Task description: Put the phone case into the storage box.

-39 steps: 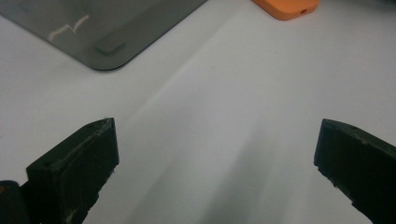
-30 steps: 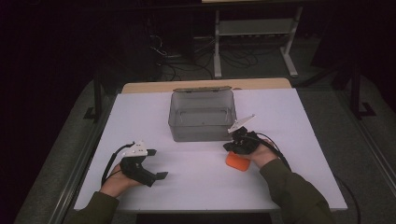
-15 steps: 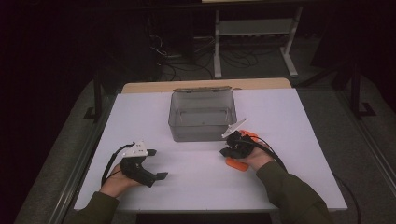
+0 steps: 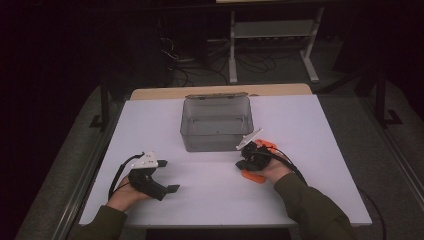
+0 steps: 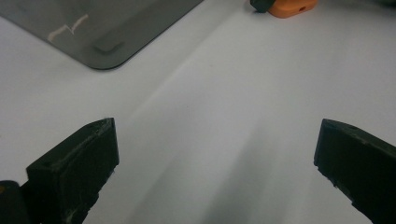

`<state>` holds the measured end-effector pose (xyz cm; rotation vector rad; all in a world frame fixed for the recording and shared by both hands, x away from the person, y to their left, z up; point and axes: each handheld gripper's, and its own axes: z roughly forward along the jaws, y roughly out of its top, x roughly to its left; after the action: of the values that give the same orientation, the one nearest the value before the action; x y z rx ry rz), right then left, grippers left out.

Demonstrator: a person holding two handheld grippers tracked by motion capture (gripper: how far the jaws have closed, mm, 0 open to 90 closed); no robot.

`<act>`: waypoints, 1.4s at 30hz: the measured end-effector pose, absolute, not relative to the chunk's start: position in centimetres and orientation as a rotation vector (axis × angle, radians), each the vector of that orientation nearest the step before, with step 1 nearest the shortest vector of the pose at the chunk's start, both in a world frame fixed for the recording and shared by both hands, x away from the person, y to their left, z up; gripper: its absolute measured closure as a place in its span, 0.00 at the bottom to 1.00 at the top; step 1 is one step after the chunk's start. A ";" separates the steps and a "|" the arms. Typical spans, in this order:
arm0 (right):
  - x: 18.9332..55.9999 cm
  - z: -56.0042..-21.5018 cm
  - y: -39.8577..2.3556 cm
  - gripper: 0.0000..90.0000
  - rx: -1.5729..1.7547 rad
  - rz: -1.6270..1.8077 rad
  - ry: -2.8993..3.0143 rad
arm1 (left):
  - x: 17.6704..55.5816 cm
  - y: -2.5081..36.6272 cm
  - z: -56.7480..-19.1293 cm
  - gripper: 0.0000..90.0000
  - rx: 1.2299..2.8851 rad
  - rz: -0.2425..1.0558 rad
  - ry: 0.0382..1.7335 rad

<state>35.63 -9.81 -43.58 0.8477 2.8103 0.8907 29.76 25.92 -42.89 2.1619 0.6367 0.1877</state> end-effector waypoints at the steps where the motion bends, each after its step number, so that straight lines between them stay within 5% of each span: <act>1: 35.6 -43.6 -9.8 0.99 0.847 0.889 2.811 | 29.8 25.9 -42.9 0.00 2.162 0.188 0.636; 42: 32.5 -43.3 -17.6 0.99 1.031 0.799 2.714 | 29.6 25.8 -42.8 0.00 2.165 0.189 0.635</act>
<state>32.46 -17.58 -43.34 1.0313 2.7138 0.7992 29.55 25.82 -42.84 2.1646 0.6354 0.1886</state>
